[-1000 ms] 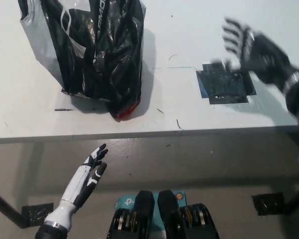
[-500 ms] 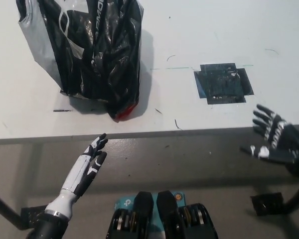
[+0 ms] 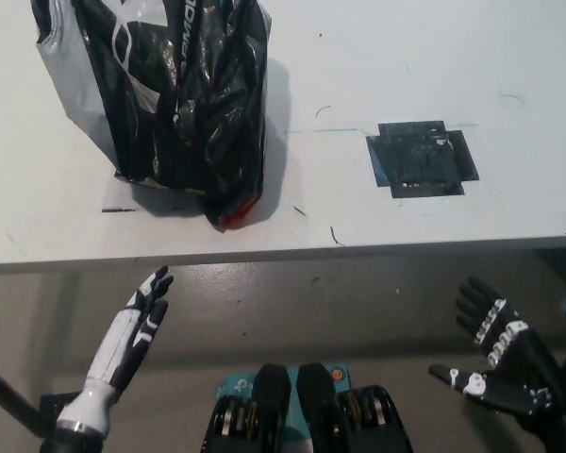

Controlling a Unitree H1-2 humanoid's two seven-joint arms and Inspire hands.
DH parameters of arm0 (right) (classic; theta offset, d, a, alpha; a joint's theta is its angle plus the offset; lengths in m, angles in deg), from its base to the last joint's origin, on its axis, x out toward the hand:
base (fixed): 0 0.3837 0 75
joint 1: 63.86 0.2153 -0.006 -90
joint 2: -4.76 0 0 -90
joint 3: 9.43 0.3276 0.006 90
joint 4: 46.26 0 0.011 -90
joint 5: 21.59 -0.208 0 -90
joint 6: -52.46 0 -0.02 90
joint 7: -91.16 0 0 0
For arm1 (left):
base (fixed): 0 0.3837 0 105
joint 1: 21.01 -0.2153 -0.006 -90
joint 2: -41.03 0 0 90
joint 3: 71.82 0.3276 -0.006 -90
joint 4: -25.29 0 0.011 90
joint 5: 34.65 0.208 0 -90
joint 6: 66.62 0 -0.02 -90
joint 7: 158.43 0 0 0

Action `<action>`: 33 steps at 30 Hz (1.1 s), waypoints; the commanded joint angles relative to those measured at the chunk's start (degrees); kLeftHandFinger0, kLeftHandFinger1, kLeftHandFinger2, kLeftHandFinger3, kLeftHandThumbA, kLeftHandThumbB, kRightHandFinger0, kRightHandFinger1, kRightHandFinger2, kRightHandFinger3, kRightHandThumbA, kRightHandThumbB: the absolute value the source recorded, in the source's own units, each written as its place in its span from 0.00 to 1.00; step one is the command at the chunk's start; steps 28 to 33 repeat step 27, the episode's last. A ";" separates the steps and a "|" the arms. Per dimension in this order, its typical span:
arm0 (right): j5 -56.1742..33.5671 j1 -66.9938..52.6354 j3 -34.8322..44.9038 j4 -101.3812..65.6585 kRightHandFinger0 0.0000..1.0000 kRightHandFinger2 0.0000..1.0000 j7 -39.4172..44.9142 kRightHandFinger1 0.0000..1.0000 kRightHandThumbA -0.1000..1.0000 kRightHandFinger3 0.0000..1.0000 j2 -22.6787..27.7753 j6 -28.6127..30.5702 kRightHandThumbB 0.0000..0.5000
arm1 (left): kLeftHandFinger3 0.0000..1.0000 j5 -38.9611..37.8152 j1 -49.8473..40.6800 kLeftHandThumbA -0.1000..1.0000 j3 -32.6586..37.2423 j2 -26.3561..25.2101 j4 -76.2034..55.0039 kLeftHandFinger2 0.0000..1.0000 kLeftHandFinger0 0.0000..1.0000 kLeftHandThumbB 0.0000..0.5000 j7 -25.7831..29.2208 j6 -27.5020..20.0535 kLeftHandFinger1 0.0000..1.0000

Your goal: The robot uses its right hand to pick up a bag of coffee beans and puts it in the black plastic bag, then the robot grabs the top of the bag and lifts it.

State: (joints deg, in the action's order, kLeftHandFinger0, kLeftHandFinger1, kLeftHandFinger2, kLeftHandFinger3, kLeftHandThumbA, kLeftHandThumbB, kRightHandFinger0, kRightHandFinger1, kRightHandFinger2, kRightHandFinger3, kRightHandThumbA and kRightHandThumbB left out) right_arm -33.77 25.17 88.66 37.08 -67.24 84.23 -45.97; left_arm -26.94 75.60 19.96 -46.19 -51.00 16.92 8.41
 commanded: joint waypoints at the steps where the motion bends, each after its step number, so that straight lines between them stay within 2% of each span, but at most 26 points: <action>1: 0.58 -2.67 -1.07 2.49 1.00 1.00 0.76 1.00 1.00 1.00 -0.54 16.73 0.27 | 1.00 -2.78 -3.81 1.00 -1.59 -1.51 -6.10 1.00 1.00 0.42 -0.69 -0.90 1.00; 3: 0.10 -2.34 -0.90 3.84 1.00 1.00 0.65 1.00 1.00 1.00 -0.32 16.44 0.27 | 1.00 -3.05 -4.10 1.00 -1.64 -1.40 -5.54 1.00 1.00 0.39 -0.65 -1.39 1.00; 6: 0.41 -1.39 -1.27 5.81 1.00 1.00 0.45 1.00 1.00 1.00 0.28 17.20 0.26 | 1.00 -2.59 -4.25 1.00 -1.77 -1.50 -5.32 1.00 1.00 0.39 -0.33 -1.26 1.00; 9: 1.67 -0.82 -1.73 7.50 1.00 1.00 -0.61 1.00 1.00 1.00 0.30 17.41 0.34 | 1.00 -2.63 -5.03 1.00 -1.99 -1.81 -5.87 1.00 1.00 0.38 -0.44 -1.03 1.00; 19: 2.56 -0.10 -3.51 11.25 1.00 1.00 -1.65 1.00 1.00 1.00 0.23 19.52 0.37 | 1.00 -3.17 -5.51 1.00 -2.11 -2.30 -5.10 1.00 1.00 0.38 -1.16 -1.34 1.00; 23: 2.86 -1.13 -4.36 11.12 1.00 1.00 -2.31 1.00 1.00 1.00 -0.36 19.68 0.44 | 1.00 -3.48 -6.75 1.00 -2.32 -2.82 -6.32 1.00 1.00 0.38 -1.72 -0.38 1.00; 24: 2.93 -0.91 -4.43 11.13 1.00 1.00 -2.57 1.00 1.00 1.00 -0.45 19.39 0.44 | 1.00 -3.51 -6.85 1.00 -2.32 -2.89 -6.45 1.00 1.00 0.36 -1.82 -0.34 1.00; 25: 2.80 1.04 -4.17 12.05 1.00 1.00 -3.42 1.00 1.00 1.00 -0.77 18.86 0.36 | 1.00 -3.19 -6.79 1.00 -2.25 -2.87 -6.27 1.00 1.00 0.35 -1.72 -0.70 1.00; 26: 2.69 1.94 -4.00 12.50 1.00 1.00 -3.80 1.00 1.00 1.00 -0.86 18.74 0.34 | 1.00 -2.97 -6.78 1.00 -2.20 -2.76 -6.16 1.00 1.00 0.35 -1.63 -0.86 1.00; 33: 2.69 1.94 -4.00 12.50 1.00 1.00 -3.80 1.00 1.00 1.00 -0.86 18.74 0.34 | 1.00 -2.97 -6.78 1.00 -2.20 -2.76 -6.16 1.00 1.00 0.35 -1.63 -0.86 1.00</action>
